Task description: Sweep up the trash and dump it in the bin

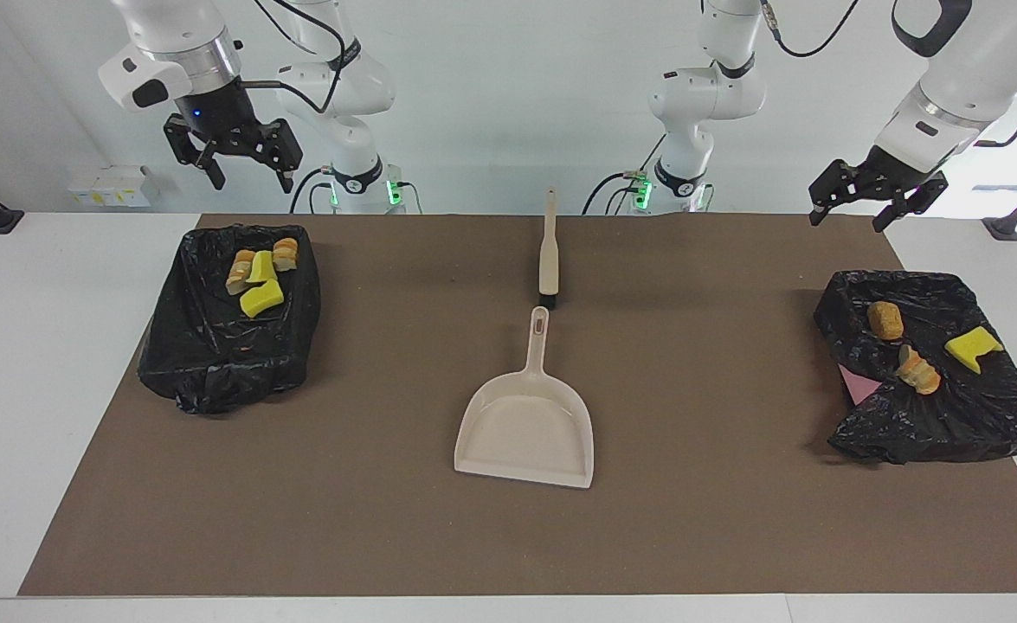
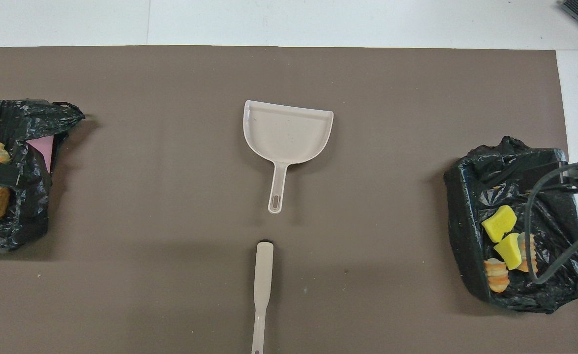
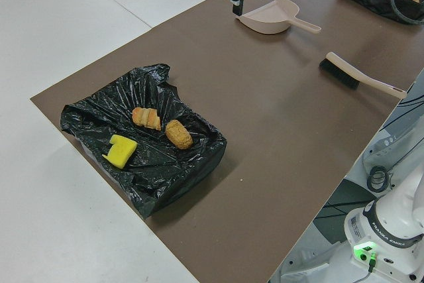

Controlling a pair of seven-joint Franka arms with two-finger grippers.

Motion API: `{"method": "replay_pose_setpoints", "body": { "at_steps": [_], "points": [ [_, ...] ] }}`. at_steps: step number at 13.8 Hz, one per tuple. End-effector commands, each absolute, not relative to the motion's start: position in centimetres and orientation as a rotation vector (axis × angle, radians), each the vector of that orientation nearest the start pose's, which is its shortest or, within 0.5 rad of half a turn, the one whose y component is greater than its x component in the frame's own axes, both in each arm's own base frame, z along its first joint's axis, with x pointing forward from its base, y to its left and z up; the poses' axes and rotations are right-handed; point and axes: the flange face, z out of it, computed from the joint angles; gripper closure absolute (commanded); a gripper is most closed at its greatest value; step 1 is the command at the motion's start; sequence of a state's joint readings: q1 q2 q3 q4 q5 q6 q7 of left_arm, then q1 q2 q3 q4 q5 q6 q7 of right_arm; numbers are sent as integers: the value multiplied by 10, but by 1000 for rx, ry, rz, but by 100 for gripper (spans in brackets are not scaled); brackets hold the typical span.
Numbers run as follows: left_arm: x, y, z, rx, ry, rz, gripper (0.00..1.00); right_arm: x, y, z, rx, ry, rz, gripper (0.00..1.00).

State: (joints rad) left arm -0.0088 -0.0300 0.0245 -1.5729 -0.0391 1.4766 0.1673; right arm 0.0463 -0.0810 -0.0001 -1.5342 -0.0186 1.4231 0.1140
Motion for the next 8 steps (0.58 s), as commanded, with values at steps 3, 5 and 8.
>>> {"method": "replay_pose_setpoints", "body": {
  "at_steps": [3,5,8],
  "points": [
    [535,5,633,-3144,260,129,0,510,17,671,-3146,76,53,0],
    [536,3,632,-3144,262,127,0,510,17,671,-3146,76,53,0],
    [535,3,632,-3144,262,127,0,509,16,672,-3148,76,50,0]
  ]
}}
